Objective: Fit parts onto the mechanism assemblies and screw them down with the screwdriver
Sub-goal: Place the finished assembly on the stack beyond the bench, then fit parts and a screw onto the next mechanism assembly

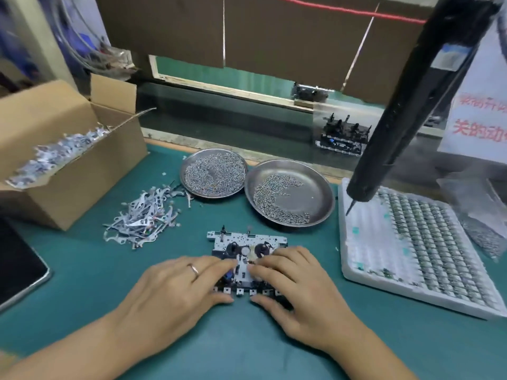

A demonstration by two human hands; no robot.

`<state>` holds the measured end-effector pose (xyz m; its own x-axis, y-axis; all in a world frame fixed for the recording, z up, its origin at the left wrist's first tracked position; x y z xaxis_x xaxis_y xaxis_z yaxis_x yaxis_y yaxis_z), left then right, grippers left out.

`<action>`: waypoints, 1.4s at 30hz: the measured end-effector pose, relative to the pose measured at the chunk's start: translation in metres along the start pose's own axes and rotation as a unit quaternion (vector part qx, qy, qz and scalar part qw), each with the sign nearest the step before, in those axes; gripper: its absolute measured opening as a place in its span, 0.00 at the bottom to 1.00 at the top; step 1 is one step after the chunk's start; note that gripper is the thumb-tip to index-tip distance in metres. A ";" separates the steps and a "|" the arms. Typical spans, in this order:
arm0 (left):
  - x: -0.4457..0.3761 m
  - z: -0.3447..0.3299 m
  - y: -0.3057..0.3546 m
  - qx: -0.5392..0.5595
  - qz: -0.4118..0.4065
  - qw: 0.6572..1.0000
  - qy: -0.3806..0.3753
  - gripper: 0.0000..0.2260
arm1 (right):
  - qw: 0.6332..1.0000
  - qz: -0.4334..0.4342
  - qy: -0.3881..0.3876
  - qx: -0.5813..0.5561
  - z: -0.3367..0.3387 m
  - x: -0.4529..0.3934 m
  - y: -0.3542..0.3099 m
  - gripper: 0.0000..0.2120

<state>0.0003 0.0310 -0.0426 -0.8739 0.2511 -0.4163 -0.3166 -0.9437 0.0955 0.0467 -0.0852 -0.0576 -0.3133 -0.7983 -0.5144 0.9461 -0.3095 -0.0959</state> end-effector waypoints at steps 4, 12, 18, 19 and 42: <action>-0.004 0.012 -0.036 0.024 0.070 0.996 0.049 0.18 | 0.999 -0.034 -0.004 0.000 -0.003 0.003 0.008 0.16; -0.029 -0.004 -0.123 -0.032 0.261 0.965 -0.016 0.08 | 0.997 -0.069 -0.010 -0.021 -0.005 0.003 0.015 0.19; -0.038 -0.003 -0.129 -0.015 0.252 0.967 -0.030 0.04 | 0.997 -0.073 -0.004 -0.036 -0.003 0.002 0.016 0.19; -0.039 -0.003 -0.129 -0.016 0.247 0.968 -0.035 0.04 | 0.997 -0.073 -0.003 -0.037 -0.003 0.002 0.016 0.19; -0.049 0.035 0.009 0.115 -0.023 0.963 0.244 0.09 | 0.717 -0.340 0.227 -0.565 -0.003 -0.010 0.037 0.09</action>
<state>0.0270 0.0176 0.0103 -0.5973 0.1079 -0.7947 -0.4732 -0.8475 0.2406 0.0855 -0.0873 -0.0592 -0.9170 -0.3321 -0.2209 0.1306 0.2732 -0.9530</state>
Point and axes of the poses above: each hand's wrist, its own x-axis away from the middle knuckle, its own z-axis out of the back of the hand, y = z × x, the point moved 9 cm from there along -x, towards the middle knuckle, and after that the axes turned 6 degrees about z, right-handed, at the moved point
